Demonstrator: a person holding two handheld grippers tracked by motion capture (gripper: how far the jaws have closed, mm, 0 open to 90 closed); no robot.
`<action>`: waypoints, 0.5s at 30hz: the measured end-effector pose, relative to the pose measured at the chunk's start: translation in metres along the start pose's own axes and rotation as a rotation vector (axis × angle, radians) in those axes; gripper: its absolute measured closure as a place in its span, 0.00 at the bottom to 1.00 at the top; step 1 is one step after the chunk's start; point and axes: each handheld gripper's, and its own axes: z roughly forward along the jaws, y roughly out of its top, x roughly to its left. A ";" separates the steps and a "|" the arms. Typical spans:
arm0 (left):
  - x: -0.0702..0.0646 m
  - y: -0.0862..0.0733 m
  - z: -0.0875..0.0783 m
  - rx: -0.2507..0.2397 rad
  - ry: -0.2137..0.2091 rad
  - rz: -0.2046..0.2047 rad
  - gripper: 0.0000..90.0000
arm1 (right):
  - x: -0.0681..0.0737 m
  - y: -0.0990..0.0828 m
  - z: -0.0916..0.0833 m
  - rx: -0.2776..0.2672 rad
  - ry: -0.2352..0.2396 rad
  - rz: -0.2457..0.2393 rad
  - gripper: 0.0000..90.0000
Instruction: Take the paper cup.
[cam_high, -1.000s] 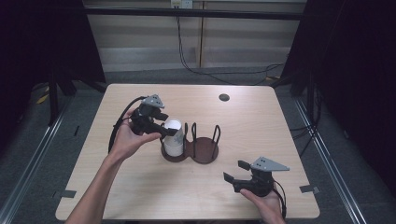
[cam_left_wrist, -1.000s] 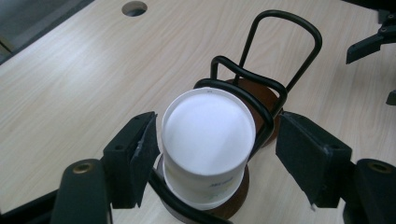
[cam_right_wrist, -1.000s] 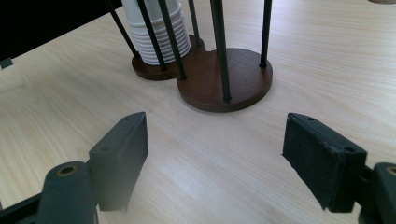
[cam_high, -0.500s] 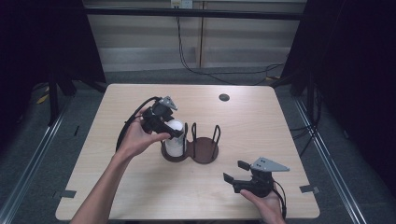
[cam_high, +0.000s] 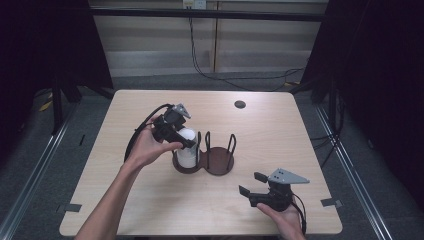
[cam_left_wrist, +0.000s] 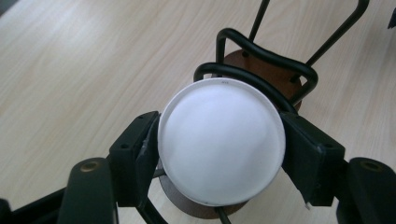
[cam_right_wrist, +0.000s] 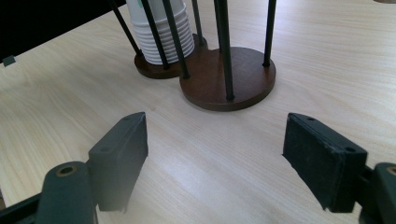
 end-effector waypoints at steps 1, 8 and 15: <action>0.000 0.000 0.001 0.007 -0.002 0.003 0.36 | 0.000 0.000 0.000 0.001 0.000 0.000 0.24; 0.000 -0.001 0.006 0.032 -0.008 -0.013 0.36 | 0.000 0.000 0.000 0.001 -0.004 -0.001 0.24; 0.003 -0.001 0.004 0.021 0.003 -0.042 0.37 | 0.000 0.000 0.000 0.001 -0.013 -0.001 0.25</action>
